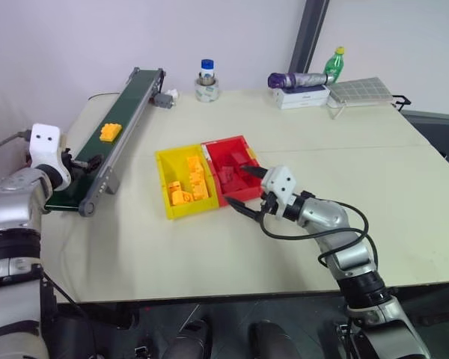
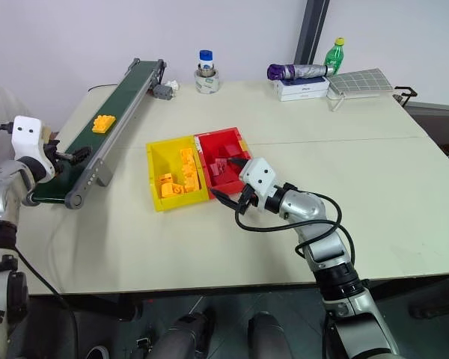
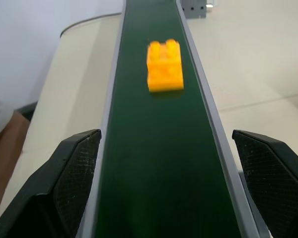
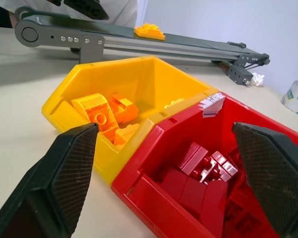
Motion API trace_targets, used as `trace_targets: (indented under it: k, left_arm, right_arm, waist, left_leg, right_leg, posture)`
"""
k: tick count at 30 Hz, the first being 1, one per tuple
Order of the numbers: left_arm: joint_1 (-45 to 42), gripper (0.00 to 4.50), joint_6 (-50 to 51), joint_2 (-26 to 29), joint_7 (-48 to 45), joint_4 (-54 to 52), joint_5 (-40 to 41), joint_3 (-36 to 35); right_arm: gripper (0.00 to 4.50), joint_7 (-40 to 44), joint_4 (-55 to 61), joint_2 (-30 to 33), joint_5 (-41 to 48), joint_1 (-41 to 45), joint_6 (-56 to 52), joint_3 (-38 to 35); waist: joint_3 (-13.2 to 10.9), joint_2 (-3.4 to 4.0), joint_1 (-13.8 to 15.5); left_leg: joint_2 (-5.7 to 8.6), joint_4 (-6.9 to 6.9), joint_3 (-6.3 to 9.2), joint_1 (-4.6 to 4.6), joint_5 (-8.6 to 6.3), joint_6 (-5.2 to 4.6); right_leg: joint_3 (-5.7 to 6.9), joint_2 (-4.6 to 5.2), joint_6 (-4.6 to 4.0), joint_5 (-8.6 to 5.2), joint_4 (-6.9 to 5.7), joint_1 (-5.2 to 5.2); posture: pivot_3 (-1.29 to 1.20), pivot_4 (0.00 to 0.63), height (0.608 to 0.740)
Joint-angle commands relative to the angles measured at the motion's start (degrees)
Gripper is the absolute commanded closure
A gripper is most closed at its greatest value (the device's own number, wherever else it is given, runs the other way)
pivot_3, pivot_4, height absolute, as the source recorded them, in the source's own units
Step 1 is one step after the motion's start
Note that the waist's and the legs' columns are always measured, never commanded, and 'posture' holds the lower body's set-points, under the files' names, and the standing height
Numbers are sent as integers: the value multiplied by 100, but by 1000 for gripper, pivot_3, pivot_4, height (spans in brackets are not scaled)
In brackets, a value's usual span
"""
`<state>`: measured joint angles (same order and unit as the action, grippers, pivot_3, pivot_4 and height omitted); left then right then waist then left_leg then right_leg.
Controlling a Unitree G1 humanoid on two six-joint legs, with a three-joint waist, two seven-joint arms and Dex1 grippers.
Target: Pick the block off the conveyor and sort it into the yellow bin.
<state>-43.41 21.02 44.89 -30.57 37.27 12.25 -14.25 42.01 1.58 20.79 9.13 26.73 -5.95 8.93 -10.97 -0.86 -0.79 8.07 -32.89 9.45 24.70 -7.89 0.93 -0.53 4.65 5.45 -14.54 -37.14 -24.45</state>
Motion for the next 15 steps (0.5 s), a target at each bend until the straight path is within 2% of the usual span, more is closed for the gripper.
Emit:
trace_targets:
  k: [1,15]
  left_arm:
    - [-318,38,-276,90,-51,247,-45,-62]
    - [-640,38,-550,-60,-117,916,-13,-86]
  right_arm:
    - [0,-21,285,7,31,37,2,-52]
    - [0,-32,354,33,35,6,-51,-69]
  waist:
    - [0,0,-1]
    - [0,0,-11]
  left_leg:
    - [0,0,-1,0,0,0]
    - [0,-1,-1,0,1,0]
  right_leg:
    - [0,0,0,0,0,0]
    - [0,0,5,3,-2,0]
  posture:
    - [0,150,740]
    - [0,150,740]
